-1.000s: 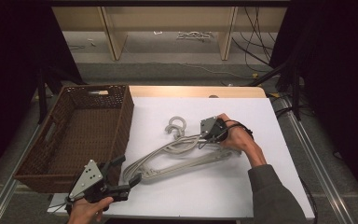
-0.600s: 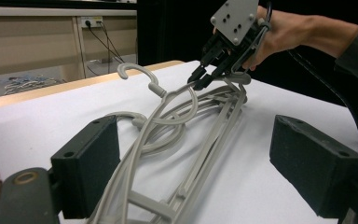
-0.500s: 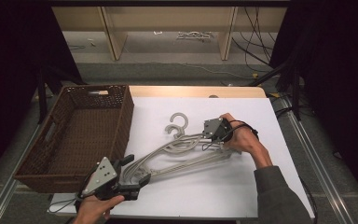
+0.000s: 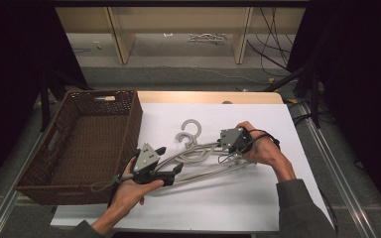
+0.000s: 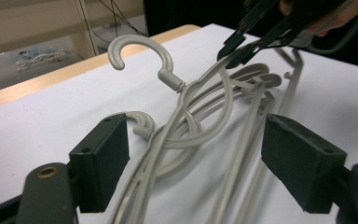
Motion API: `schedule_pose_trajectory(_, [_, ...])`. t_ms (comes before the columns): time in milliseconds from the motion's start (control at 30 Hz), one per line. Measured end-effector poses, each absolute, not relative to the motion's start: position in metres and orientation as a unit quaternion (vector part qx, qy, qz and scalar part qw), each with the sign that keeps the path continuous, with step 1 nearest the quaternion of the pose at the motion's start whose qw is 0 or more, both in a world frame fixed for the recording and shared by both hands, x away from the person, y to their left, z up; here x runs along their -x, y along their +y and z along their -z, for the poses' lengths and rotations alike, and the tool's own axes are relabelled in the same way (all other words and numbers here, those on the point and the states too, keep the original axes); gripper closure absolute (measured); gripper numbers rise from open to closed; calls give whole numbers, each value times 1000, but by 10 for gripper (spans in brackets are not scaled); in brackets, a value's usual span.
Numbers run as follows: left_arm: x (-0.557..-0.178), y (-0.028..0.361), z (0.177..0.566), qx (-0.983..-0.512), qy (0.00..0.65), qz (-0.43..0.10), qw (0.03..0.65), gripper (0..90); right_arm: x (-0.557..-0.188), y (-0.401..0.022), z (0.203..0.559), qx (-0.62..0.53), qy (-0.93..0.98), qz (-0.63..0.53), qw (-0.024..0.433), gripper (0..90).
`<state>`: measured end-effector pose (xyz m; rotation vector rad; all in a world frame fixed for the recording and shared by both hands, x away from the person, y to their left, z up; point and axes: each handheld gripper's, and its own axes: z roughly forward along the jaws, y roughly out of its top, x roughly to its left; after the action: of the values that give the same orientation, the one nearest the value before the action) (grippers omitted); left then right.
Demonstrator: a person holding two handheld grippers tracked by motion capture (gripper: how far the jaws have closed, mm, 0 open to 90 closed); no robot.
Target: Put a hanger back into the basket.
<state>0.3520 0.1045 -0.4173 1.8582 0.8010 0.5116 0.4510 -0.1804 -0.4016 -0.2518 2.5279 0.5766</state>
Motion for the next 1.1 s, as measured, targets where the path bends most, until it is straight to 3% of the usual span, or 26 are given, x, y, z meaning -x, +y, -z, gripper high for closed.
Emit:
schedule_pose_trajectory(167, [-376, 89, 422, -781, 350, -188, 481, 282, -446, -182, 396, 92, 933, -218, 272, 821])
schedule_pose_trajectory(367, [-388, 83, 423, -786, 354, -188, 470, 288, -442, -181, 393, 97, 931, -221, 273, 821])
schedule_pose_trajectory(667, [-398, 74, 426, -808, 354, -147, 449, 367, -437, -176, 389, 116, 927, -228, 274, 821])
schedule_pose_trajectory(1100, [-411, 69, 431, -837, 305, -118, 438, 729, -435, -172, 388, 122, 925, -236, 271, 819])
